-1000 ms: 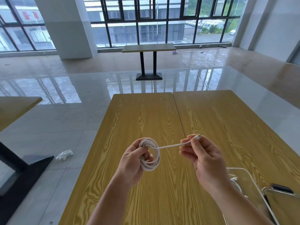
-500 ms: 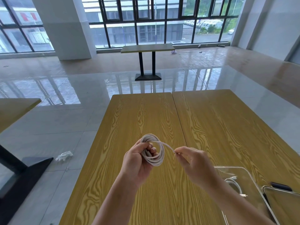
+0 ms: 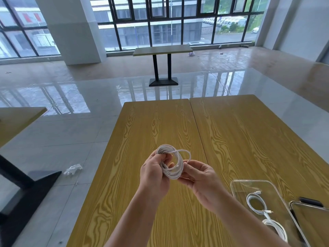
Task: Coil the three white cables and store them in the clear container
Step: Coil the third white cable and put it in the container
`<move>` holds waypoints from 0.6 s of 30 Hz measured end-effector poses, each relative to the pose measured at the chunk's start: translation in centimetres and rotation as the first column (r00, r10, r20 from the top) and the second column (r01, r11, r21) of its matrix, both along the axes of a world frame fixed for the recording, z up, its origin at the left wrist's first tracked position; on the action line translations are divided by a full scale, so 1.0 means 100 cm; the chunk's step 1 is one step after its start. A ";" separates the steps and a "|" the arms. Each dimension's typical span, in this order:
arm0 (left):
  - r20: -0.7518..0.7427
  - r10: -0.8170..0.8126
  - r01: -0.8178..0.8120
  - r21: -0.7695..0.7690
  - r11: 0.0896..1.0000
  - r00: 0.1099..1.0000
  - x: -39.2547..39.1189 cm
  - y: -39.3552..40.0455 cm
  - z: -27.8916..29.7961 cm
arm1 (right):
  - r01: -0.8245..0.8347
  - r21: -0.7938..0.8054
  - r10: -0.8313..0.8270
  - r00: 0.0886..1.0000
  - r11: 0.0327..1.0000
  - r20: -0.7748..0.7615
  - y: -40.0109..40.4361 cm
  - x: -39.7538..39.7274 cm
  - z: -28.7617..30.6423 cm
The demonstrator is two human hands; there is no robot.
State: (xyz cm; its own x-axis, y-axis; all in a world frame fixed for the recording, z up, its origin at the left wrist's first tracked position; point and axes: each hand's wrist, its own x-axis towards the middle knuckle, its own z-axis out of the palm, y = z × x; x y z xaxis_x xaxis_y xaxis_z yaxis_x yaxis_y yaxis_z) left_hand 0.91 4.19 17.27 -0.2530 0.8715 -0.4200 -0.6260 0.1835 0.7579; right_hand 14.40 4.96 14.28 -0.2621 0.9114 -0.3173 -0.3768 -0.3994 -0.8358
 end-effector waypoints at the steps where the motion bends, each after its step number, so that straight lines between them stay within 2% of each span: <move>1: -0.011 -0.012 0.012 0.005 1.000 1.000 0.001 -0.001 0.001 | 0.007 -0.055 -0.012 0.995 0.998 -0.096 0.000 -0.001 0.001; 4: -0.072 -0.061 0.065 0.058 0.996 0.996 0.005 -0.004 0.003 | -0.032 -0.137 -0.012 0.952 0.990 -0.305 -0.002 0.000 0.005; 7: -0.200 -0.076 0.101 0.117 0.988 0.977 0.008 -0.004 0.000 | -0.051 -0.163 -0.012 0.932 0.985 -0.363 -0.003 -0.002 0.008; 12: -0.446 -0.055 0.130 0.138 0.982 0.893 0.009 -0.004 -0.010 | -0.037 -0.209 -0.033 0.946 0.977 -0.322 -0.004 -0.004 0.009; 18: -0.546 -0.024 0.111 0.127 0.986 0.838 0.010 -0.004 -0.015 | -0.051 -0.131 0.018 0.971 0.990 -0.237 -0.009 -0.004 0.015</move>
State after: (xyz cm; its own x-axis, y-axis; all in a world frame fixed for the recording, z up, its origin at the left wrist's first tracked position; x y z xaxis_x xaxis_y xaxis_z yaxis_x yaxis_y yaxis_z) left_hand 1.92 3.74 15.73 -0.3396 0.9353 -0.0995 -0.0986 0.0698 0.9927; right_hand 14.00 4.02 15.75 -0.3746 0.8531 -0.3632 -0.5398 -0.5191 -0.6627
